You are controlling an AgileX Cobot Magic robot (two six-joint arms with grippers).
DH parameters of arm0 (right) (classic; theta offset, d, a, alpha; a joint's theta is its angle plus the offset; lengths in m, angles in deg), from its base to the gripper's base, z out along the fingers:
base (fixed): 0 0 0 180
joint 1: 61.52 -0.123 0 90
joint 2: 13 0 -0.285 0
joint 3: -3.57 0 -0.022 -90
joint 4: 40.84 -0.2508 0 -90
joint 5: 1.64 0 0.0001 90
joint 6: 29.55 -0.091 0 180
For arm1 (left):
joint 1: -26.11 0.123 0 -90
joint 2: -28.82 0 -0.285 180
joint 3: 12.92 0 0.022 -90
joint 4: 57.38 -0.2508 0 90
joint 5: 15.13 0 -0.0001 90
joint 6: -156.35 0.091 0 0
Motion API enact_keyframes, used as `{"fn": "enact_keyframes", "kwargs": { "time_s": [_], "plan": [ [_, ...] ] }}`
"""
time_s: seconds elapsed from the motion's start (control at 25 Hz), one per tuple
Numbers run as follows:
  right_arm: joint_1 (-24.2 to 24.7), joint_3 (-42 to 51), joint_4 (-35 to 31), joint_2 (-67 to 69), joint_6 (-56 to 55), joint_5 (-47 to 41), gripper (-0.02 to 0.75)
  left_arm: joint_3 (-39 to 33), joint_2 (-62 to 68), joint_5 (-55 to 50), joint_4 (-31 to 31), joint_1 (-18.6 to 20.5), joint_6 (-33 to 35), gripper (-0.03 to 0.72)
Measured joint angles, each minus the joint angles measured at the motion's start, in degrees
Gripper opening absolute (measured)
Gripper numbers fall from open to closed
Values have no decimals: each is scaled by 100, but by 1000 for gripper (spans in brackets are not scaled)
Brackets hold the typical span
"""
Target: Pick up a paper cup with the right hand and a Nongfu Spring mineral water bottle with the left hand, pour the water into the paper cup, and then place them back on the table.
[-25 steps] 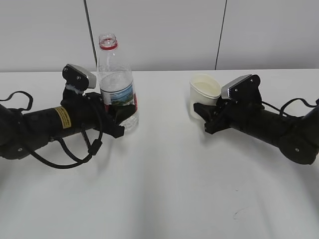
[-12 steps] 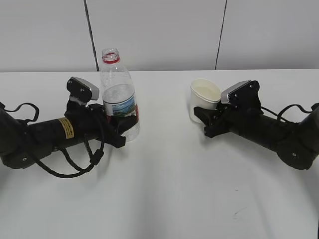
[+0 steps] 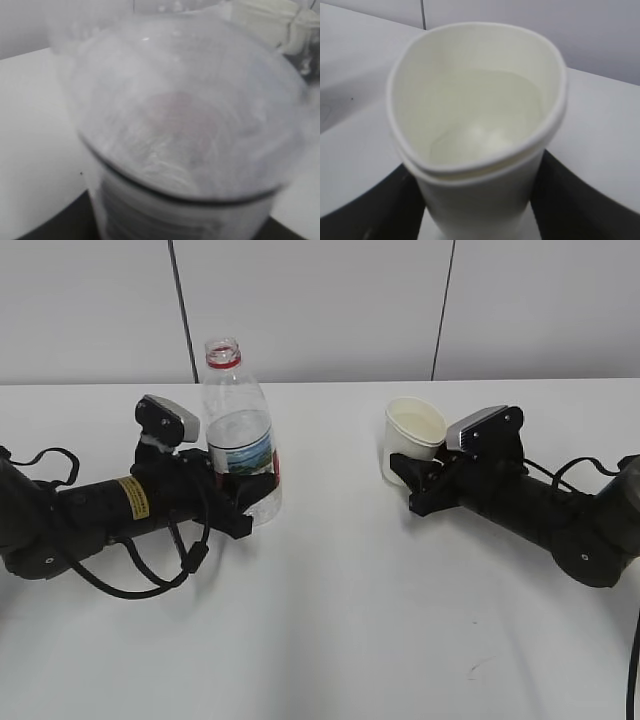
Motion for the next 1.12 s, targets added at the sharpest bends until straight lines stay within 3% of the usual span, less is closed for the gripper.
{"fn": "enact_keyframes", "kwargs": {
  "time_s": [0.24,0.76,0.84,1.0,1.12],
  "plan": [
    [0,0,0,0,0,0,505,0,0,0,-118,0,0,307],
    [0,0,-21,0,0,-358,514,0,0,1,-131,0,0,358],
    [0,0,-21,0,0,-333,529,5,0,-19,-131,0,0,385],
    [0,0,-66,0,-137,-302,641,11,0,-136,-148,0,0,472],
    [0,62,-114,0,-183,-268,653,11,2,-330,-164,0,0,500]
  ]
}}
